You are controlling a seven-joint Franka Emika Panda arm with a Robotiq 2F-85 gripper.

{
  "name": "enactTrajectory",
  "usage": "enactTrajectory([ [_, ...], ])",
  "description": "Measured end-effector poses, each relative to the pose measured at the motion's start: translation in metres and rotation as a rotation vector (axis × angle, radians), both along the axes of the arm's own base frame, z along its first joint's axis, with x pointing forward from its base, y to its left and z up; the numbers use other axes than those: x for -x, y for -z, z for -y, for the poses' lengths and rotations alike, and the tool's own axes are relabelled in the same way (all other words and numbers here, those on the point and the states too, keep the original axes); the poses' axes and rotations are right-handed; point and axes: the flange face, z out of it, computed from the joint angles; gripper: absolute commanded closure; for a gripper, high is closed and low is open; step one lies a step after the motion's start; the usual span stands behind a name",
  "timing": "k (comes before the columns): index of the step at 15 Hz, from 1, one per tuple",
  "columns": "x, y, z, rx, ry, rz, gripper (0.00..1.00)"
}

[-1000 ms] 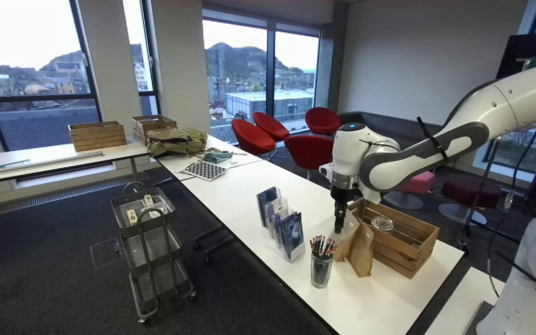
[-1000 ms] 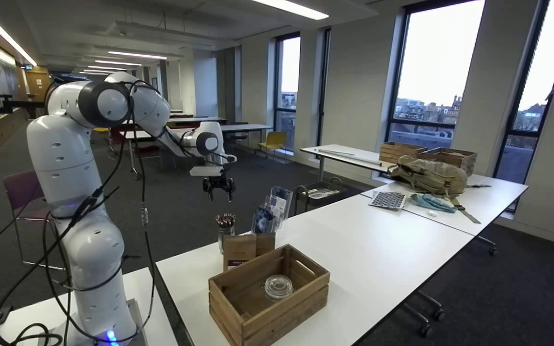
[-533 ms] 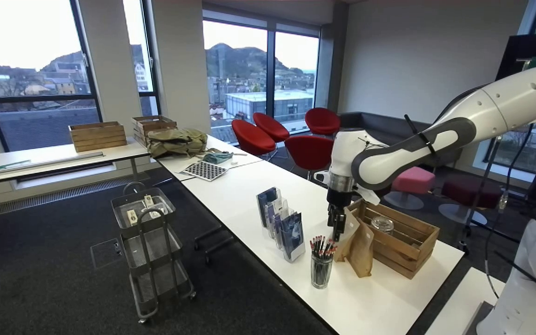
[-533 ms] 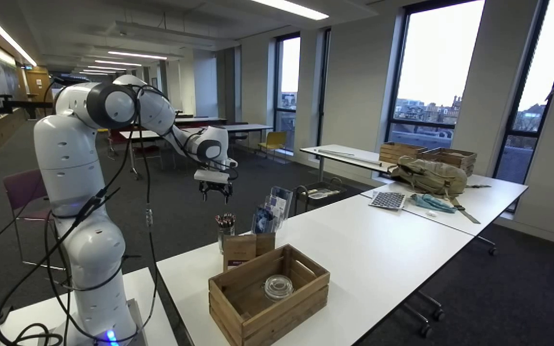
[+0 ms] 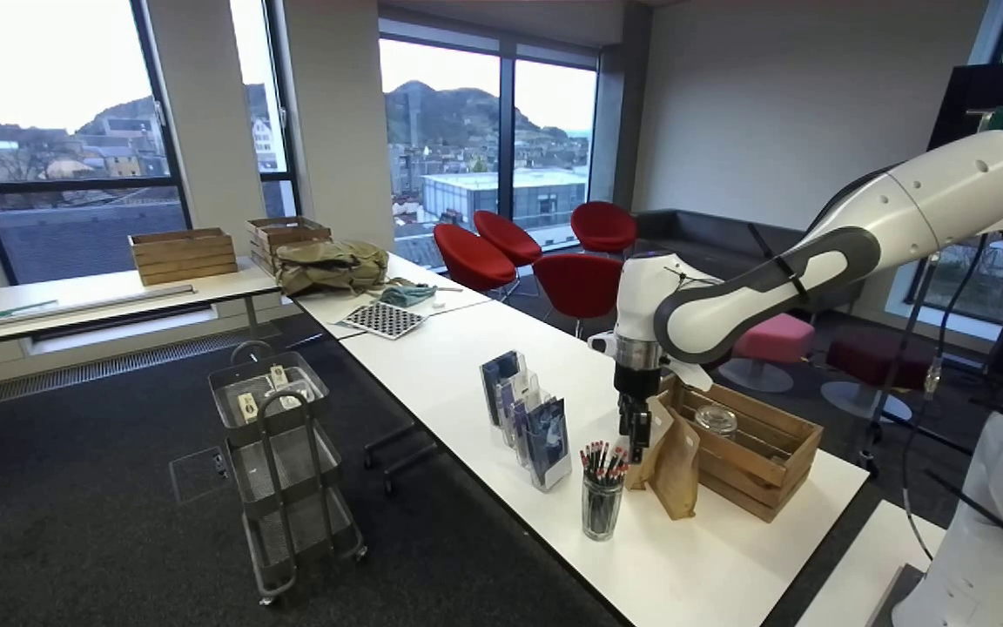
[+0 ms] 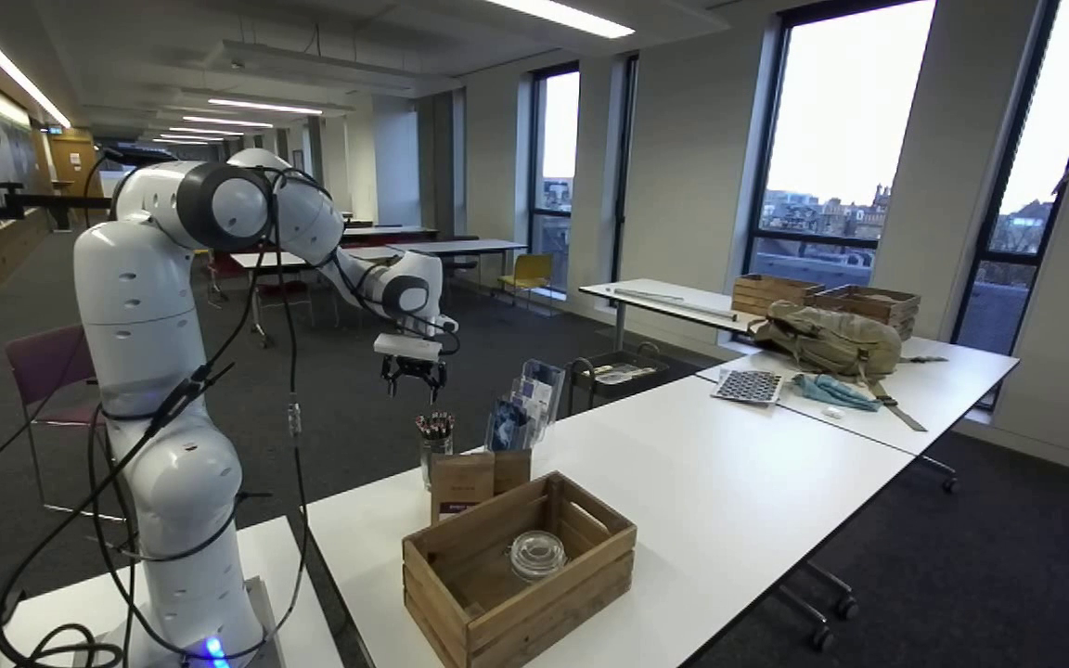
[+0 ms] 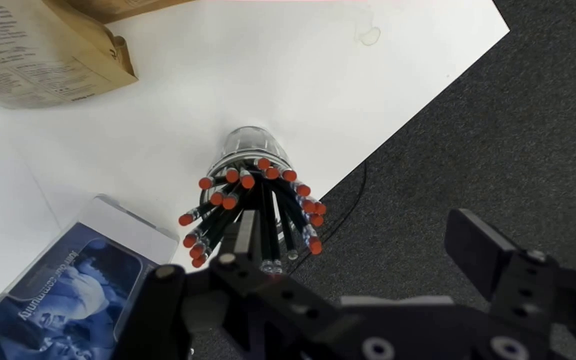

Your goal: Take one of the pencils out of the cup

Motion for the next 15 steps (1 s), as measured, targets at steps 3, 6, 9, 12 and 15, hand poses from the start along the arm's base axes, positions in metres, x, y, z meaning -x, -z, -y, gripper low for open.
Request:
enactTrajectory([
  [3, 0.000, 0.002, 0.000, -0.004, 0.001, -0.003, 0.00],
  [6, -0.001, 0.004, -0.002, -0.012, -0.006, -0.006, 0.00],
  [9, -0.002, 0.007, -0.003, -0.016, -0.025, -0.004, 0.00],
  [12, -0.004, 0.011, -0.001, -0.016, -0.014, -0.008, 0.00],
  [15, -0.013, 0.011, 0.009, -0.021, 0.072, 0.005, 0.00],
])
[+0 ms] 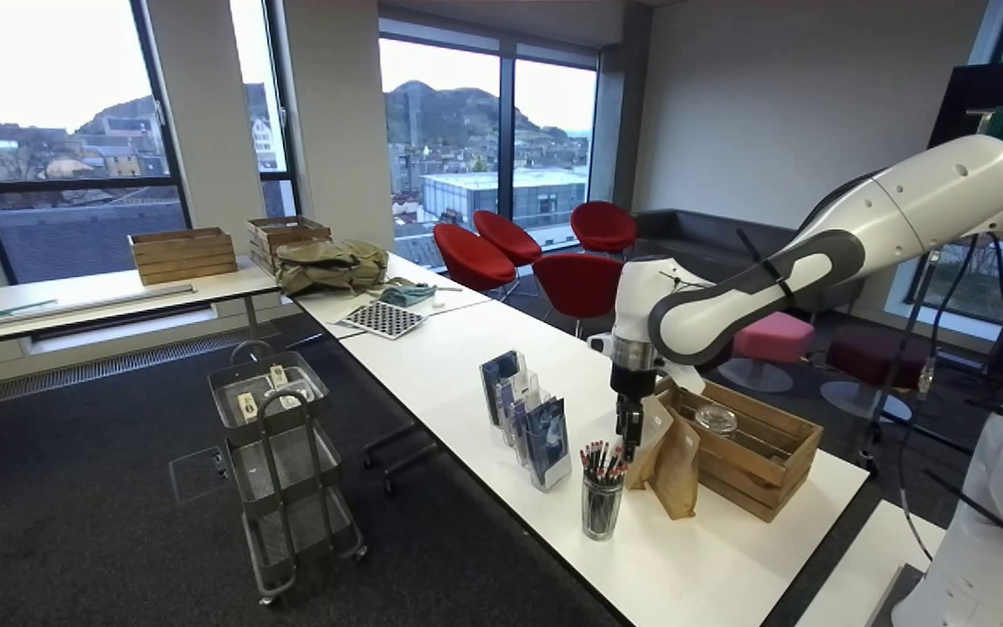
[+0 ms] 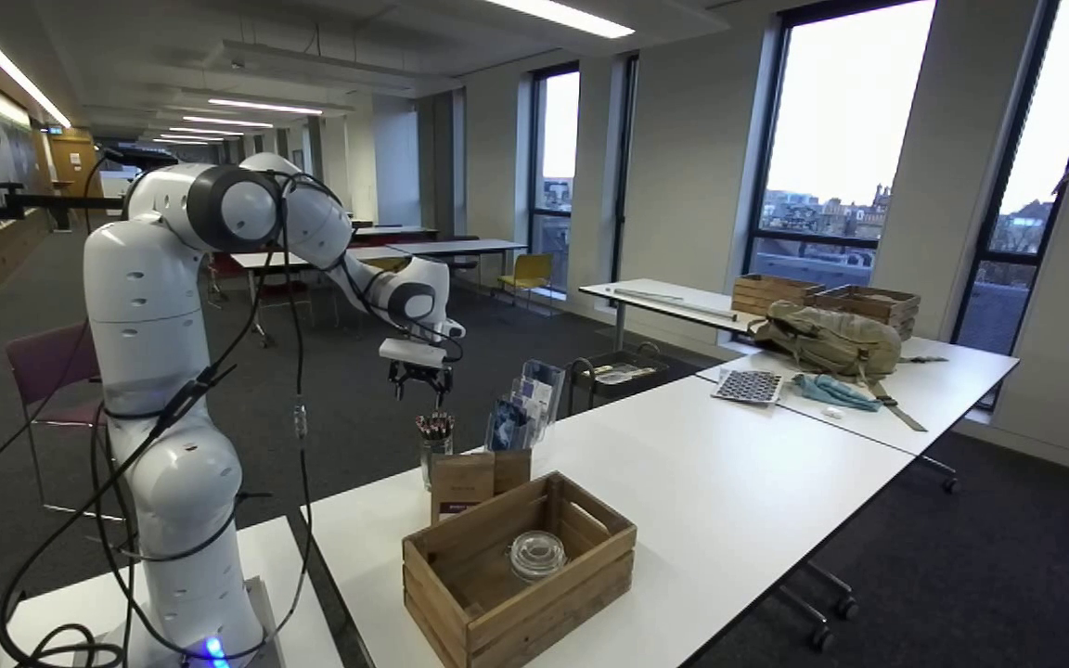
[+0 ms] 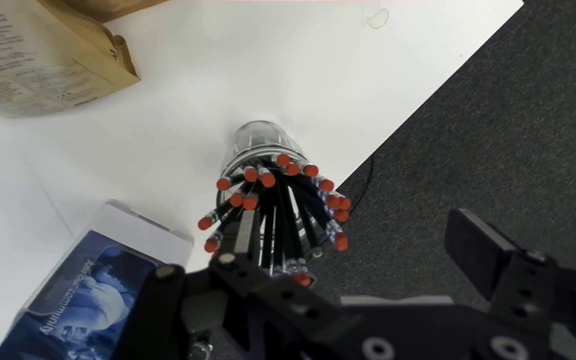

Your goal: Take one of the pencils out of the cup

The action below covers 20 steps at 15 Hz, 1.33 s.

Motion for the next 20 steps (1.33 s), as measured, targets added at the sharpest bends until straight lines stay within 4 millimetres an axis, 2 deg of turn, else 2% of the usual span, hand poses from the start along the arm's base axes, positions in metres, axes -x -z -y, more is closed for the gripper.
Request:
enactTrajectory([
  [4, -0.016, 0.004, 0.013, -0.010, 0.117, 0.013, 0.00],
  [11, -0.038, 0.026, 0.006, -0.020, 0.161, -0.005, 0.00],
  [15, -0.042, 0.036, 0.005, -0.018, 0.162, -0.020, 0.00],
  [20, -0.043, 0.036, 0.006, -0.017, 0.164, -0.021, 0.00],
])
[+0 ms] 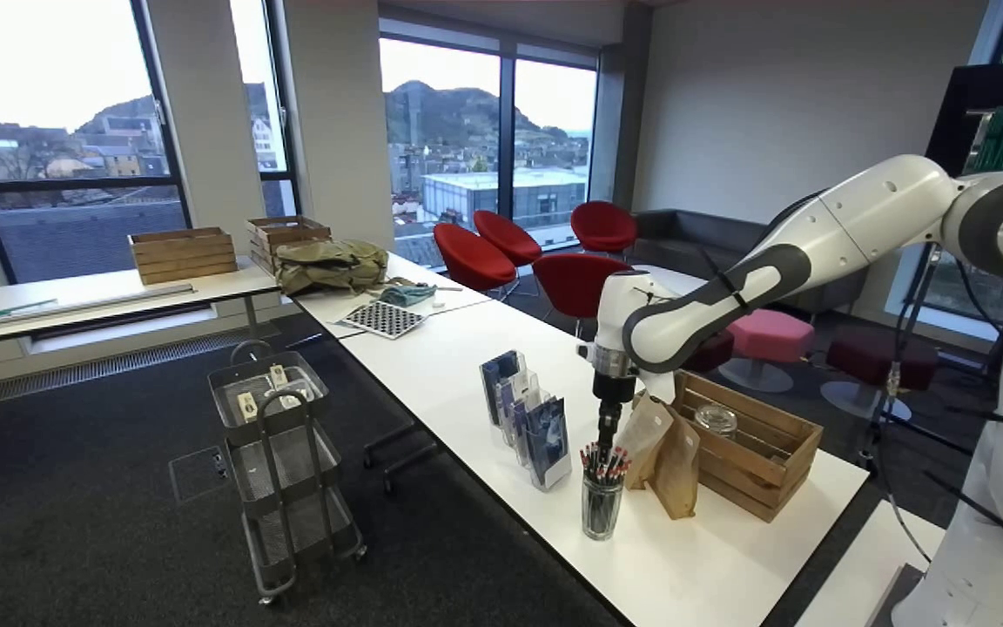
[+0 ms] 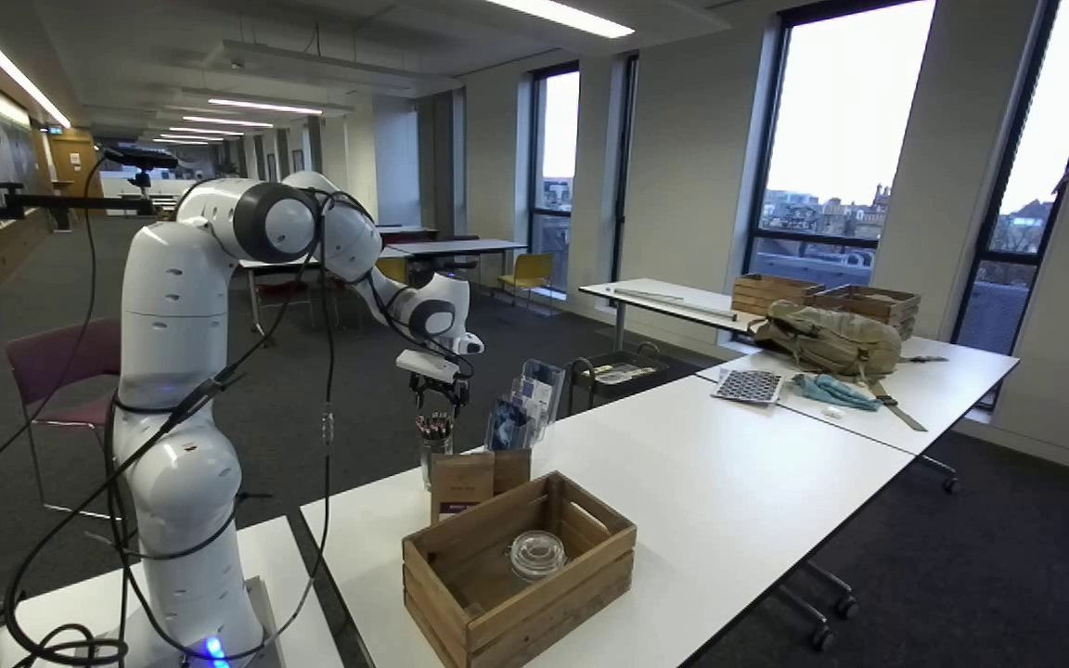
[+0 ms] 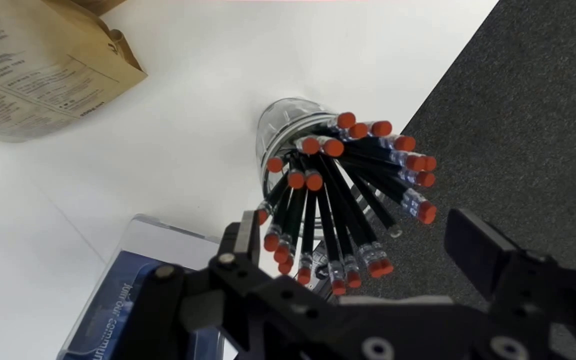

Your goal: Take one of the pencils out of the cup

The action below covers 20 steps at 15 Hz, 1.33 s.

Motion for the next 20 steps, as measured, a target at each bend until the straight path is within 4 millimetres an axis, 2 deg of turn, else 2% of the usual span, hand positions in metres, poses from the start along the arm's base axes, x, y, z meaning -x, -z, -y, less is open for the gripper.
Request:
enactTrajectory([
  [7, -0.002, 0.001, 0.005, 0.000, 0.008, -0.002, 0.00],
  [12, -0.005, 0.011, 0.010, 0.003, 0.016, -0.018, 0.00],
  [13, -0.005, 0.013, 0.011, 0.003, 0.018, -0.021, 0.10],
  [14, -0.006, 0.014, 0.011, 0.003, 0.018, -0.023, 0.26],
  [15, -0.006, 0.015, 0.011, 0.003, 0.019, -0.024, 0.32],
  [20, -0.010, 0.016, 0.010, 0.001, 0.019, -0.023, 0.70],
])
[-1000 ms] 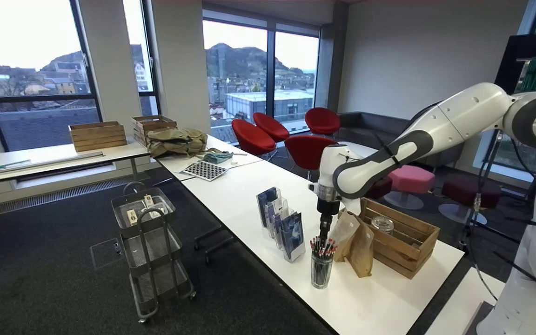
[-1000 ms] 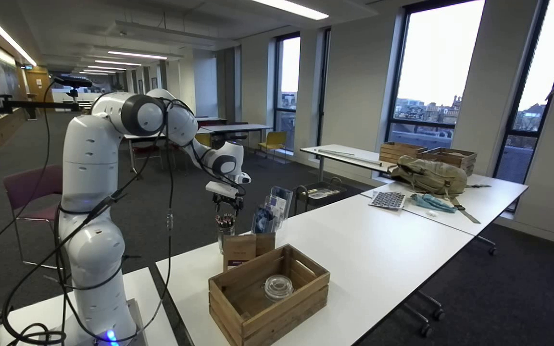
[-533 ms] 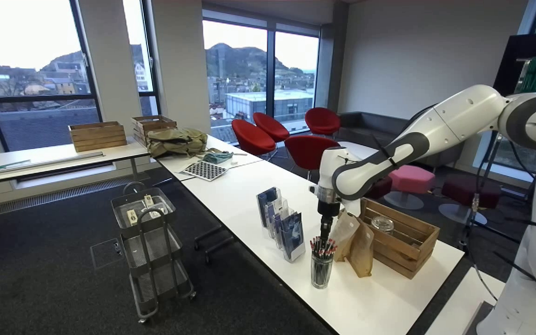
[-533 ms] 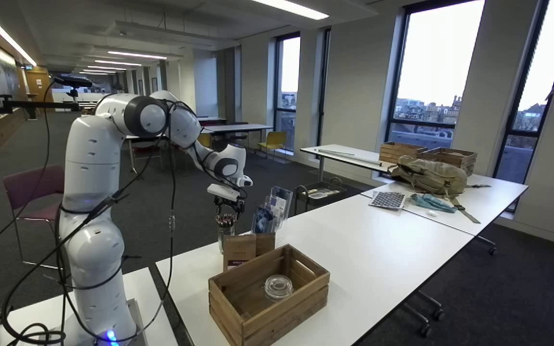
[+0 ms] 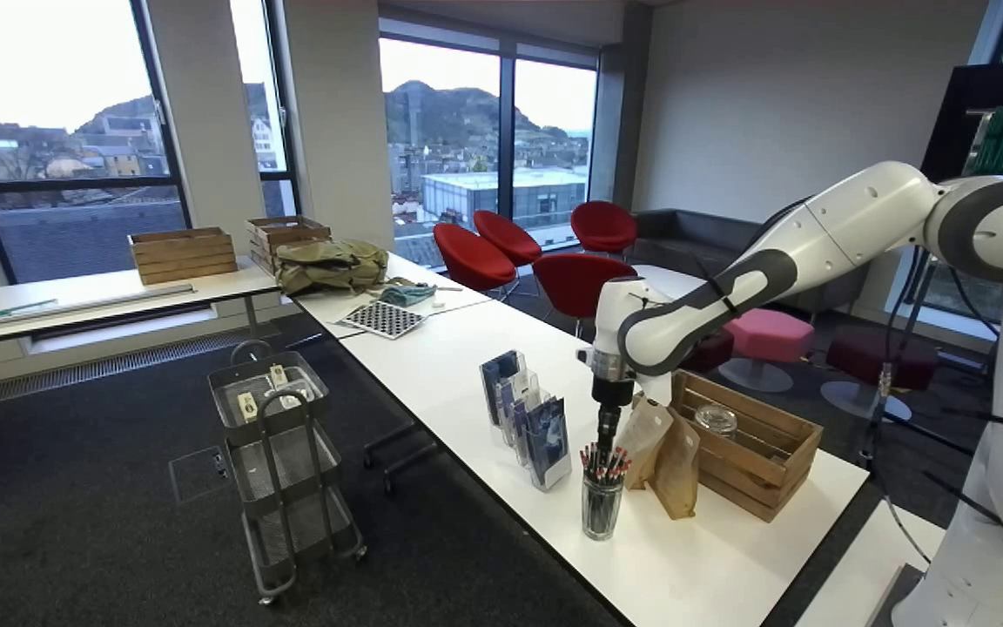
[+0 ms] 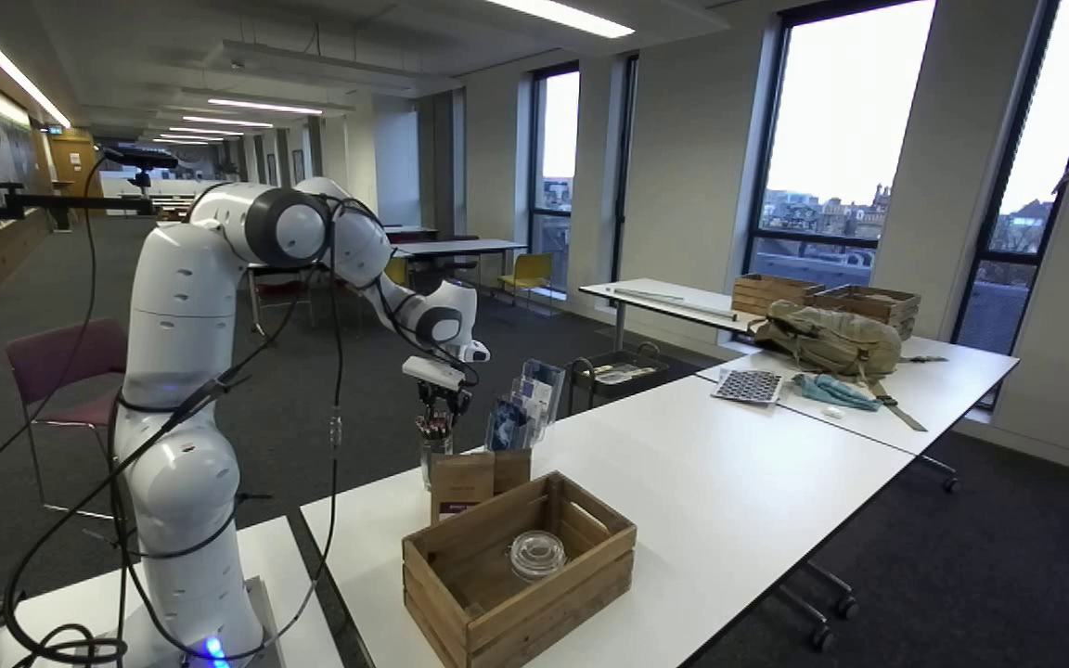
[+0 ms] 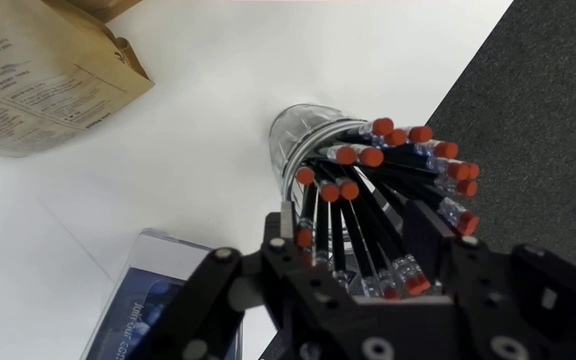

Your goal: Take one of the pencils out of the cup

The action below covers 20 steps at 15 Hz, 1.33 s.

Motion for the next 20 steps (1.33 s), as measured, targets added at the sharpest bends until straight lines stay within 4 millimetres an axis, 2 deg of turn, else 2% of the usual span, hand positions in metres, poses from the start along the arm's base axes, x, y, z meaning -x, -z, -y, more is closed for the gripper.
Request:
enactTrajectory([
  [3, -0.002, -0.003, -0.001, -0.003, 0.000, 0.006, 0.95],
  [4, -0.003, -0.003, -0.001, -0.003, 0.000, 0.007, 1.00],
  [15, -0.005, -0.008, -0.004, 0.007, -0.019, 0.026, 0.98],
  [20, -0.005, -0.029, -0.014, 0.045, -0.082, 0.081, 0.98],
])
